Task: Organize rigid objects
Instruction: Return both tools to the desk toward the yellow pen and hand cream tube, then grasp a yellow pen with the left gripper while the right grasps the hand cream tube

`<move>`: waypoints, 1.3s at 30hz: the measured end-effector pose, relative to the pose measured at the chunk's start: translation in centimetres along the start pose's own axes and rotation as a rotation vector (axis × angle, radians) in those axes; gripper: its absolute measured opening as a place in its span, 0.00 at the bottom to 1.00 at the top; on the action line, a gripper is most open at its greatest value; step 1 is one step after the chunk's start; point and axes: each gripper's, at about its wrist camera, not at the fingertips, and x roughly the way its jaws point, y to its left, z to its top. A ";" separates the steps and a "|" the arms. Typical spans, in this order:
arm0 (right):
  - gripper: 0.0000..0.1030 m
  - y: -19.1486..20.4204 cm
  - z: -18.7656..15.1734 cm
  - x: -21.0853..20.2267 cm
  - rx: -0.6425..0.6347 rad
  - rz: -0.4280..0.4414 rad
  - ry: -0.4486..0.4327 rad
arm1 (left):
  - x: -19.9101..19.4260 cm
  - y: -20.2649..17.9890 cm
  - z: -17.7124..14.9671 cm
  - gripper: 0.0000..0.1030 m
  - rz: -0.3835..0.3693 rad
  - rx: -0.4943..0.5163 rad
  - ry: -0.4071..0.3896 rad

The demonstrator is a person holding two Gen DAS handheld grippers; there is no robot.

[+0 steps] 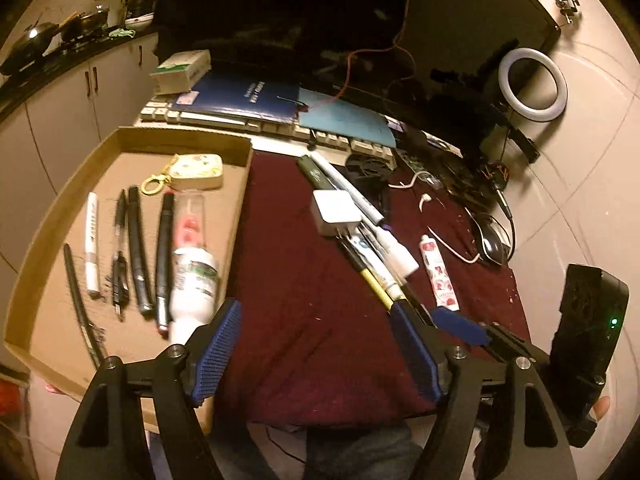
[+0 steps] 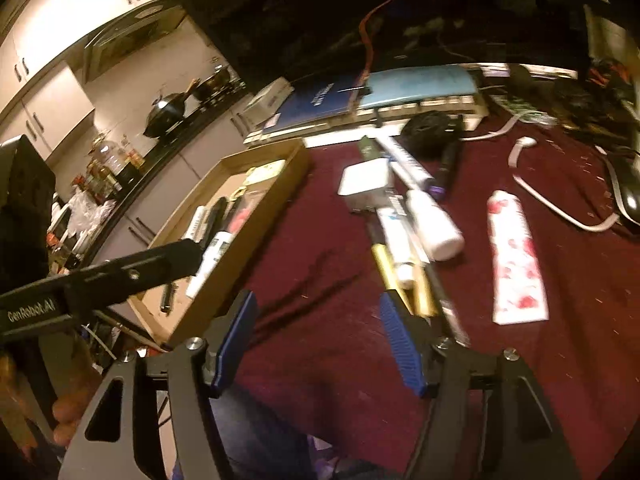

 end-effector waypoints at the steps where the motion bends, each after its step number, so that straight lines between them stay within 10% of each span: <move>1: 0.62 -0.6 -0.3 -0.5 0.006 -0.017 -0.007 | 0.5 -0.2 -0.2 0.77 -0.010 0.000 0.010; 18: 0.59 -9.6 2.9 0.8 0.168 -0.207 -0.034 | 4.9 -3.9 -0.3 0.77 -0.028 0.027 0.103; 28: 0.31 -9.0 3.6 4.0 0.083 -0.359 0.008 | 8.6 -5.8 -0.3 0.74 0.047 0.038 0.139; 39: 0.31 -9.9 3.5 3.5 0.122 -0.294 -0.013 | 12.2 -8.1 0.5 0.60 0.182 0.126 0.228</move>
